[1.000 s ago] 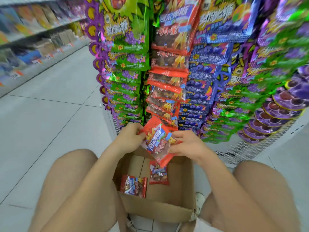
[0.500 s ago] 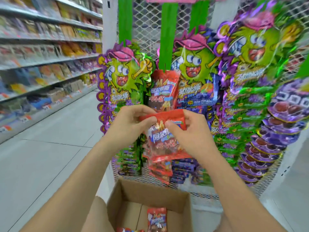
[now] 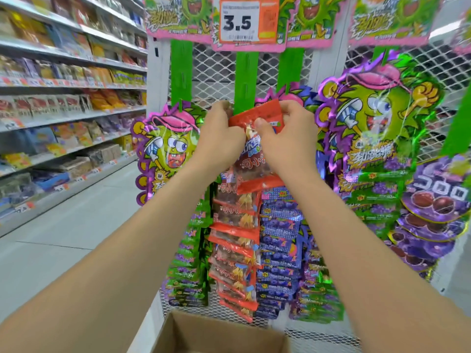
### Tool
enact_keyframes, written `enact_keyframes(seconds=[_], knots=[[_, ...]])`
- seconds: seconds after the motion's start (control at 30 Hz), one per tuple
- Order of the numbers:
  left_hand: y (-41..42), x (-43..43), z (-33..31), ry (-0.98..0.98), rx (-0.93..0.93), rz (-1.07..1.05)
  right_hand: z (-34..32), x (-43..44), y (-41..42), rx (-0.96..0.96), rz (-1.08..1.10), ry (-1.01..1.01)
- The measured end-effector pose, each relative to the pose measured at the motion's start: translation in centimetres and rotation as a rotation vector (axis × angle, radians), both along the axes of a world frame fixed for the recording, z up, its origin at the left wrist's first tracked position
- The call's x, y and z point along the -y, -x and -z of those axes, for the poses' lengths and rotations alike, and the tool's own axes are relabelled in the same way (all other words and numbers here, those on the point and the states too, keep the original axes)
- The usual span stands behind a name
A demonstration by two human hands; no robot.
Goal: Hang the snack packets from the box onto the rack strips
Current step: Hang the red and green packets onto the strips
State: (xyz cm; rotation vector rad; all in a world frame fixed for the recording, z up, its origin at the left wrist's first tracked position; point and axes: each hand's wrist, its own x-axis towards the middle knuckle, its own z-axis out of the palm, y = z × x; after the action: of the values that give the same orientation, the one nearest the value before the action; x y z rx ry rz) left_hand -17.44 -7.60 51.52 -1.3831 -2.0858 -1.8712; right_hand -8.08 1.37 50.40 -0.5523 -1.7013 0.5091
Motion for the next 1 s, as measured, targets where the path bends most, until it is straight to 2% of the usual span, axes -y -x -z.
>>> enact_keyframes(seconds=[0.17,0.37,0.57,0.77,1.0], knots=[[1.2,-0.1,-1.2,-0.081,0.128,0.047,-2.1,-0.7,1.7,-0.031,-0.029,0.025],[2.0,-0.3,-2.1,-0.035,0.092,0.058,-2.4,-0.4,2.5,-0.094,-0.016,0.022],[3.2,-0.8,-2.4,0.021,0.111,0.160,-2.3,-0.6,2.0,-0.104,0.001,-0.005],[3.6,-1.4,-2.6,0.009,0.271,0.230,-1.9,-0.3,1.8,-0.124,0.047,-0.007],[2.9,-1.6,-3.2,0.034,0.400,0.217,-2.2,0.6,1.5,-0.161,0.042,0.082]])
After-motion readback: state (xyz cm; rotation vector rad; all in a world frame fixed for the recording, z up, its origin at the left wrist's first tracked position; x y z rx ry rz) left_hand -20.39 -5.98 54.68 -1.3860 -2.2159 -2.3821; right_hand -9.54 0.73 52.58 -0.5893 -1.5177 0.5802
